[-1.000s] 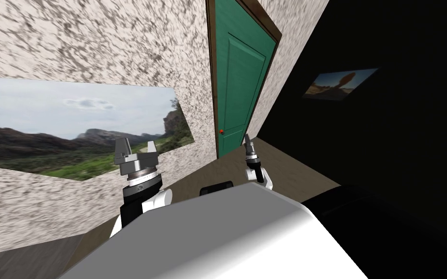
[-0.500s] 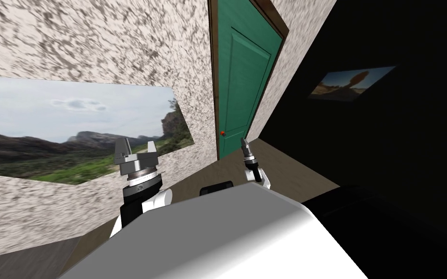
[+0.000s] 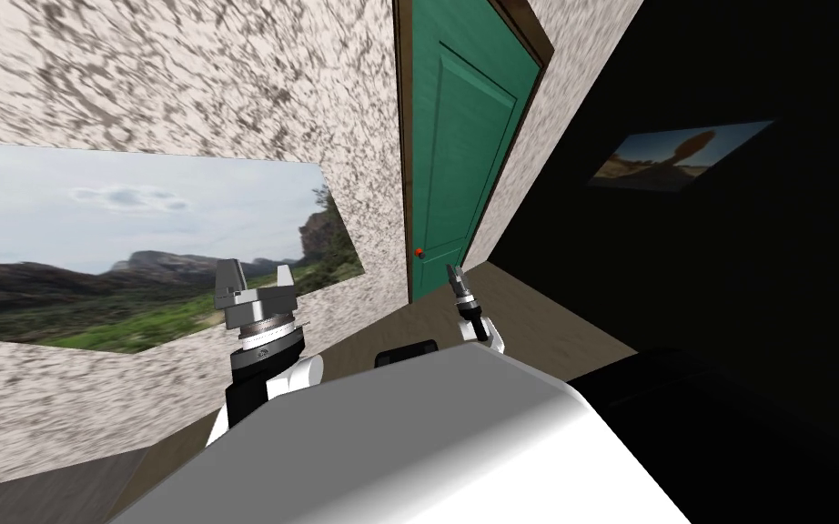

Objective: Pull the door open

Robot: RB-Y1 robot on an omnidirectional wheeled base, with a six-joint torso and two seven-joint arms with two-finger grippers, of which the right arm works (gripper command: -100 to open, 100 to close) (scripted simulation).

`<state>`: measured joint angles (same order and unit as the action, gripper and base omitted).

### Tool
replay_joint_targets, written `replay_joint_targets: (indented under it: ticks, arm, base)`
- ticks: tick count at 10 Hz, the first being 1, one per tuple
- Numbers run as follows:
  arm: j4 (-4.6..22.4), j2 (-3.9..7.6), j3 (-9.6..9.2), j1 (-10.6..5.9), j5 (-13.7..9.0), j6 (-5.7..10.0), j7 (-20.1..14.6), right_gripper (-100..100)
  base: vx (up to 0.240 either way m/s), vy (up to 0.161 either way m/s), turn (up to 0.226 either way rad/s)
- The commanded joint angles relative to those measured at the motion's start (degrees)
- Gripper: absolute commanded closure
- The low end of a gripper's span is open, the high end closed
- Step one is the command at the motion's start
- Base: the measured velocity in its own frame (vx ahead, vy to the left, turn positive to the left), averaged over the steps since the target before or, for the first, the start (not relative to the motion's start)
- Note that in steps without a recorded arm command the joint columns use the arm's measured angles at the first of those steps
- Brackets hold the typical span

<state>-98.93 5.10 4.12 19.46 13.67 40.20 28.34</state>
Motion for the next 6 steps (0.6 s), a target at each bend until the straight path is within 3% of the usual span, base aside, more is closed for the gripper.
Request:
replay_joint_targets:
  ticks: [1, 2, 6]
  arm:
    - [2.86, 0.05, 0.06, -0.64, 1.15, 0.79, 2.38, -100]
    - [2.98, 0.05, 0.06, -0.64, 1.15, 0.79, 2.38, -100]
    - [10.17, 0.46, 0.51, -2.53, 3.92, 2.49, 7.79, -100]
  base:
    - [0.094, -0.030, 0.040]
    - [0.062, -0.019, 0.019]
    - [0.079, -0.018, 0.040]
